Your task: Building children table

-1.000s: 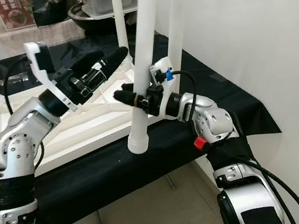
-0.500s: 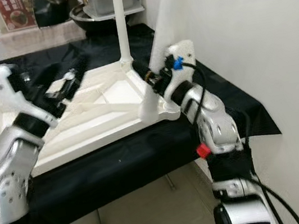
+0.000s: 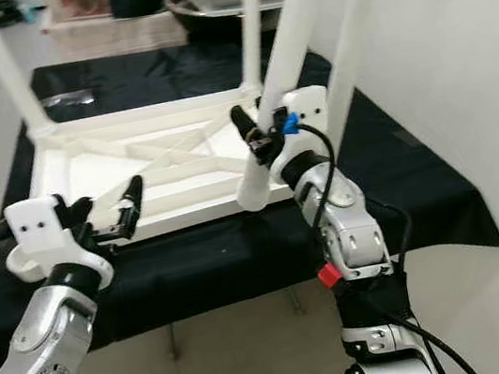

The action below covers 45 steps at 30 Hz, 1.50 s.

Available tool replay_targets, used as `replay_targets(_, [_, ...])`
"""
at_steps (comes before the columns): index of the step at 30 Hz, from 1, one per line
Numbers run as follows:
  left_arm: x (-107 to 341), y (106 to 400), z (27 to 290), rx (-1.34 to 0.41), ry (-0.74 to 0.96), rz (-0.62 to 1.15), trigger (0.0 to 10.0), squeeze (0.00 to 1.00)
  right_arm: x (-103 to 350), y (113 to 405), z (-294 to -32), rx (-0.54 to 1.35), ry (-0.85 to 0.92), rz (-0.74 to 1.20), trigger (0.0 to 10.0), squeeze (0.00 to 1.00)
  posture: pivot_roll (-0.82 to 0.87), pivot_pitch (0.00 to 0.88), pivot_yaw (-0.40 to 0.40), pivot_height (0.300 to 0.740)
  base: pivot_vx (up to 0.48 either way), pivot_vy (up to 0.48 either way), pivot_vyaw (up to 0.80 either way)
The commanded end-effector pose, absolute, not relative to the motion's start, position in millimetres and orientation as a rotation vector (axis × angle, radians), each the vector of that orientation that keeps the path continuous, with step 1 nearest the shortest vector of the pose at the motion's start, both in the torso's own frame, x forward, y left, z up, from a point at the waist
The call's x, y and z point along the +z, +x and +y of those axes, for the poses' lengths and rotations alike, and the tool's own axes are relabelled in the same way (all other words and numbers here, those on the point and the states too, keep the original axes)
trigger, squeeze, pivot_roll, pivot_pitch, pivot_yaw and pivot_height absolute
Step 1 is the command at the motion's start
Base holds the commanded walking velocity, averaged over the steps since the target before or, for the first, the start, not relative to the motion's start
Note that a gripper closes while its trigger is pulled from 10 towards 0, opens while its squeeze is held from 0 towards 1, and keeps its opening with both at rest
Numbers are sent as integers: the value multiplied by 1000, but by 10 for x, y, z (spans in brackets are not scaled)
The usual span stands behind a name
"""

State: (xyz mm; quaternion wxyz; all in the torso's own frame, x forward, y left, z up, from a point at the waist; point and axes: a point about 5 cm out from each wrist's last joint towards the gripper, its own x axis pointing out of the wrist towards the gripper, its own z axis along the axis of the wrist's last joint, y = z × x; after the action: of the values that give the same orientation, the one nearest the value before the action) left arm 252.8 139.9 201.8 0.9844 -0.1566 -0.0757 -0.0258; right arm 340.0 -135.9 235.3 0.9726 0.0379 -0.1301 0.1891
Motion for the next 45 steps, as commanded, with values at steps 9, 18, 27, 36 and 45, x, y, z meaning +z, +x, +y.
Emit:
replay_targets(9, [1957,2475,1537,68,-287,-123,10000,0,2385,3397,-1369,328,69,-275,10000,0,94,35,-69,740,0,0,444])
replay_targets(18, [1934,2471,1528,72,-269,-109,10000,0,2375,3394,-1362,328,101,-271,10000,0,93,40,-71,740,0,12,0])
replay_targets(27, [1944,2471,1533,74,-259,-107,10000,0,2432,3397,-1364,320,121,-294,10000,0,96,44,-70,740,0,480,0])
replay_targets(36, [1985,2484,1534,83,-258,-117,10000,0,2539,3423,-1384,308,129,-326,10000,0,95,47,-73,740,0,472,0])
replay_targets(45, [2025,2472,1547,102,-249,-135,10000,0,2524,3413,-1353,318,133,-321,10000,0,96,51,-75,740,0,45,0])
